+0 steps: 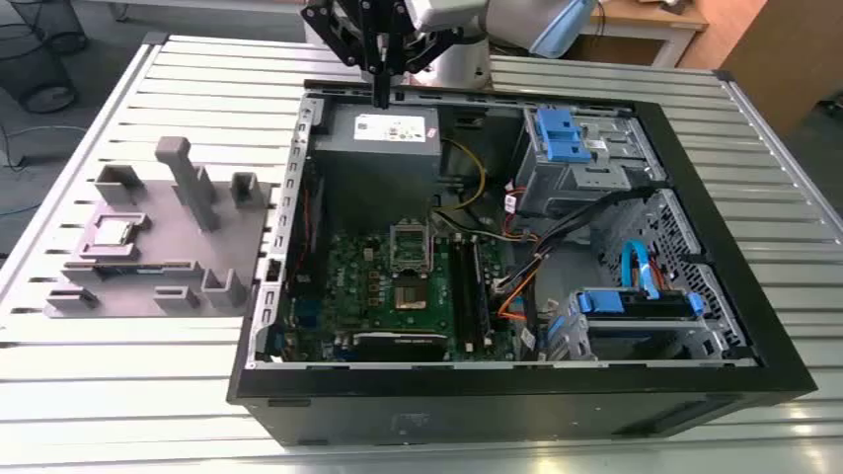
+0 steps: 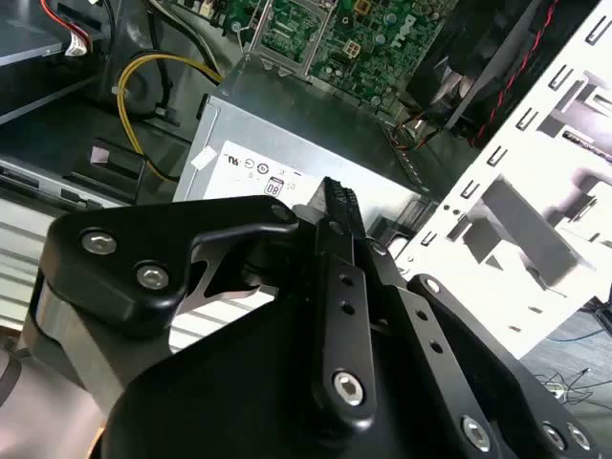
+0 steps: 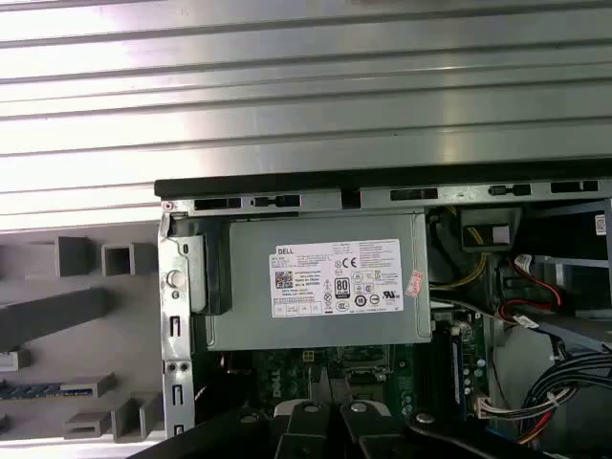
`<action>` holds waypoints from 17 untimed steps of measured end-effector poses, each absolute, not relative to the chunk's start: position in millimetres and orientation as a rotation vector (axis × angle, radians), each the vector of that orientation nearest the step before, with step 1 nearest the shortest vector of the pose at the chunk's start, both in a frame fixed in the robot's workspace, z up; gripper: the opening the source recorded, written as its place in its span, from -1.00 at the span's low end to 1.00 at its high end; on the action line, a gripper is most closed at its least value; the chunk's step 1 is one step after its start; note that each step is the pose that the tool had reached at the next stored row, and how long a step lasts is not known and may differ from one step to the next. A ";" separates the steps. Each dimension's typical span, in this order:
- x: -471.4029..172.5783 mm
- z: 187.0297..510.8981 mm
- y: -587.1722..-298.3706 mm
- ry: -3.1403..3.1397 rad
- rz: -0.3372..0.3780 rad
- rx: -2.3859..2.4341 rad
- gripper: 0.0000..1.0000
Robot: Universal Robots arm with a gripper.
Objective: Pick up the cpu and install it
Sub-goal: 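Reach for the cpu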
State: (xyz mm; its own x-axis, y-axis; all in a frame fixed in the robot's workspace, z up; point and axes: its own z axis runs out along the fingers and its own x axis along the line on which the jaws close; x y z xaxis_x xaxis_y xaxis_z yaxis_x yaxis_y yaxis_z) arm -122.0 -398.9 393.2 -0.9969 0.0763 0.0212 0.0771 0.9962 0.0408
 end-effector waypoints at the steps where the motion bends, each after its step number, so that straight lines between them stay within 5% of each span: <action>1: -122.0 393.2 -399.0 -3.119 -0.065 -0.120 -0.79; 17: -129.9 393.1 -398.9 -3.117 -0.065 -0.120 -0.79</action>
